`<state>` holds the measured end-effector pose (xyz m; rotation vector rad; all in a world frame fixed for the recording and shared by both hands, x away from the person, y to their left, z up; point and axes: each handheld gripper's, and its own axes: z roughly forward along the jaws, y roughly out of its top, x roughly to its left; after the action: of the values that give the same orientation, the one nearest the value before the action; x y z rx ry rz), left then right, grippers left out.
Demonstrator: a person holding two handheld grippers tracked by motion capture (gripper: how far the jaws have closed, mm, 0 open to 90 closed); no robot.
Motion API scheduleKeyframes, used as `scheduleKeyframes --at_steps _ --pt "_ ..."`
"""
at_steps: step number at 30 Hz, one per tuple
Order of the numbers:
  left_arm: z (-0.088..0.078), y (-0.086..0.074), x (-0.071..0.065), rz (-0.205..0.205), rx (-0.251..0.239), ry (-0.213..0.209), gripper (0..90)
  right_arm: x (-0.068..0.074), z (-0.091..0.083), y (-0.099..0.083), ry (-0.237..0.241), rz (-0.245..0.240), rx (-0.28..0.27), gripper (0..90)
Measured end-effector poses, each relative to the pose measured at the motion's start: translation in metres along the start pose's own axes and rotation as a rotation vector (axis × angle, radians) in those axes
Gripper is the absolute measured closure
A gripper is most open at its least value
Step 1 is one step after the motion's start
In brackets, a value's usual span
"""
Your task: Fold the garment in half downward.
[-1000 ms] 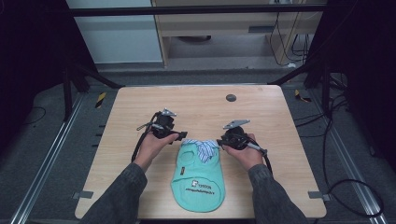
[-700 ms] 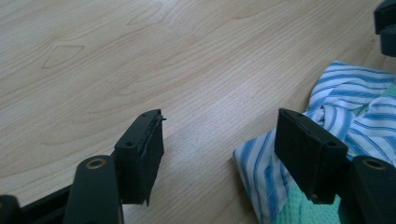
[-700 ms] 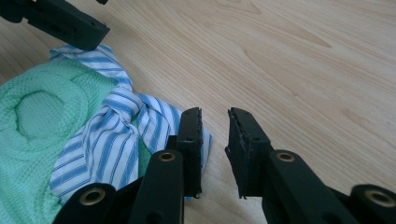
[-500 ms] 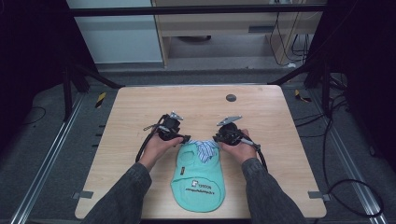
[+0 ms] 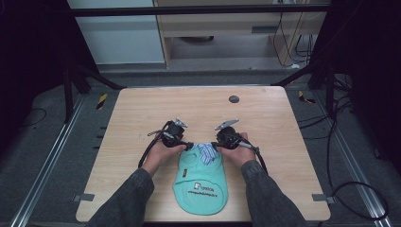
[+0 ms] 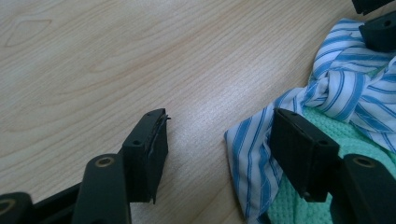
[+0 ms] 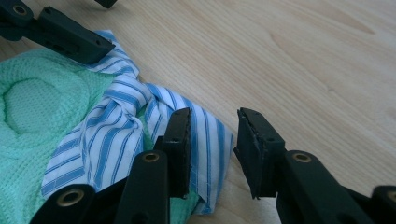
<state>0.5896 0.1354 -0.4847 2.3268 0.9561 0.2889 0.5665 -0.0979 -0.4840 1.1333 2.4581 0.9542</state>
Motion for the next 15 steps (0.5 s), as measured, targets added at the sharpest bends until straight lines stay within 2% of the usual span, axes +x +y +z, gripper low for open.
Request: scheduleKeyframes --at_steps 4,7,9,11,12,13,14,15 --pt "0.0009 -0.0022 0.0008 -0.023 -0.011 -0.009 36.4 0.0014 0.0020 -0.0016 0.008 -0.002 0.016 64.2" --pt "-0.0001 -0.0024 -0.0003 -0.013 -0.008 -0.018 39.8 0.0014 0.0044 -0.0032 0.020 -0.009 0.028 64.6" --pt "-0.0014 -0.0026 -0.0019 -0.008 -0.004 -0.041 47.0 0.0011 0.0043 -0.0035 0.021 -0.009 0.029 65.3" --pt "-0.0019 -0.0028 -0.0035 -0.004 -0.005 -0.051 57.1 0.0014 0.0042 -0.0034 0.031 -0.009 0.034 68.4" --pt "-0.0026 -0.0039 -0.0057 -0.007 -0.009 -0.079 63.1 0.0017 0.0038 -0.0037 0.037 -0.003 0.038 70.2" --pt "-0.0026 -0.0039 -0.0057 -0.007 -0.009 -0.079 68.0 0.0017 0.0038 -0.0037 0.037 -0.003 0.038 70.2" --pt "-0.0026 -0.0055 -0.0066 -0.012 -0.017 -0.098 70.5 0.0025 0.0036 -0.0042 0.046 -0.005 0.036 75.5" --pt "-0.0026 -0.0055 -0.0066 -0.012 -0.017 -0.098 73.1 0.0031 0.0036 -0.0040 0.055 -0.007 0.037 78.3"
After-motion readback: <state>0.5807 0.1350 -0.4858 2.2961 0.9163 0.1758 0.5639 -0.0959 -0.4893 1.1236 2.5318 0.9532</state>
